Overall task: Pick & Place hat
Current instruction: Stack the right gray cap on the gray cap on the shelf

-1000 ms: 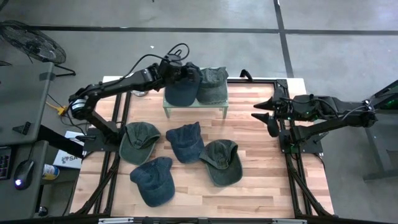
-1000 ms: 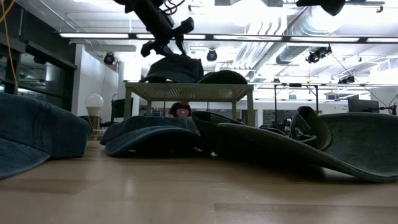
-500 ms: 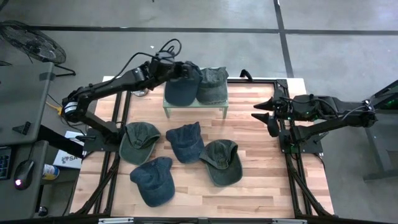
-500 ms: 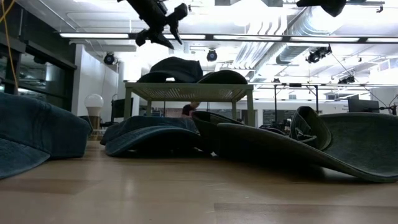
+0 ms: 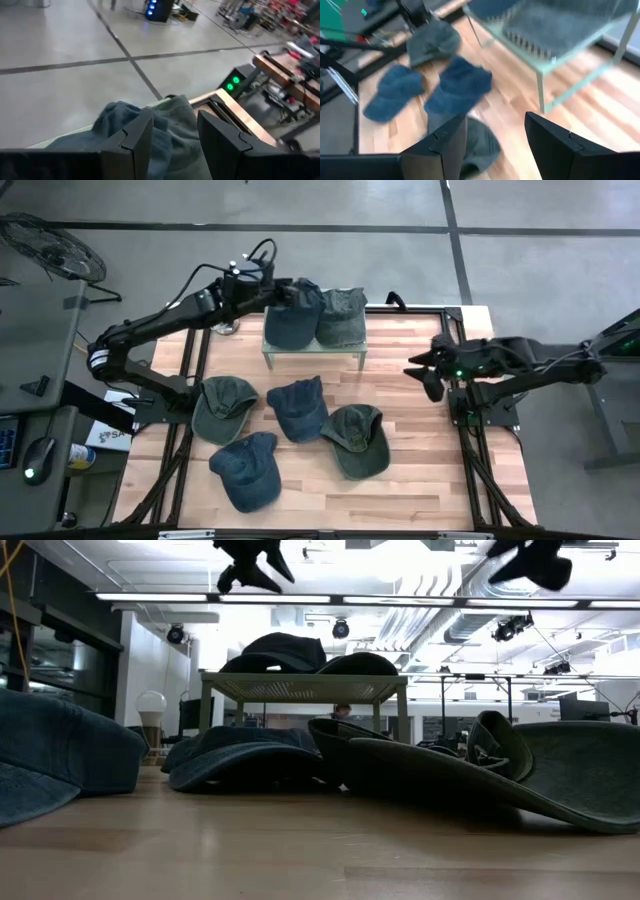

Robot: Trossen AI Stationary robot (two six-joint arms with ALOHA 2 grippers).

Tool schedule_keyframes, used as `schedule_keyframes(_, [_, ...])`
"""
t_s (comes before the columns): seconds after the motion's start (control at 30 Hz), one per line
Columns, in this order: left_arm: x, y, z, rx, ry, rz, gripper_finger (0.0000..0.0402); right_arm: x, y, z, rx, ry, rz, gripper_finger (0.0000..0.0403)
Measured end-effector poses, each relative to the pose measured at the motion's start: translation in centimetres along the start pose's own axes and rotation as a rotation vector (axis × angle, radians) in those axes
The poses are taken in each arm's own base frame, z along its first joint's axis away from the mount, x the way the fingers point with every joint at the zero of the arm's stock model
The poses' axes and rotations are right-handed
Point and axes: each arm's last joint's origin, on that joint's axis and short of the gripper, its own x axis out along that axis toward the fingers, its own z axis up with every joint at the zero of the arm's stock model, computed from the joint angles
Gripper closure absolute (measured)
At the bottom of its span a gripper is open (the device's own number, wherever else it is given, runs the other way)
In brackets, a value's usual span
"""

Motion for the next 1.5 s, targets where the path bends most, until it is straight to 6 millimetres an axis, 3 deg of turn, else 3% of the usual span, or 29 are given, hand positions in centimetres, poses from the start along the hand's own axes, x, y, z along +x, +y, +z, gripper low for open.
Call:
schedule_keyframes(0.3, [-0.7, -2.1, -0.5, 0.173, 0.015, -0.194, 0.025, 3.8, -0.7, -3.3, 0.2, 0.125, -0.003, 0.021])
schedule_keyframes(0.63, [-0.9, -2.6, -1.0, 0.217, 0.097, -0.347, 0.025, 7.4, -0.9, -7.7, 0.454, 0.292, 0.115, 0.021])
schedule_keyframes(1.17, [-1.0, -2.8, -1.4, 0.254, 0.163, -0.463, 0.025, 10.8, 2.6, -13.5, 0.485, 0.54, 0.044, 0.021])
schedule_keyframes(1.5, [-1.0, -2.8, -1.4, 0.255, 0.167, -0.461, 0.025, 12.8, 4.0, -15.8, 0.534, 0.556, -0.008, 0.021])
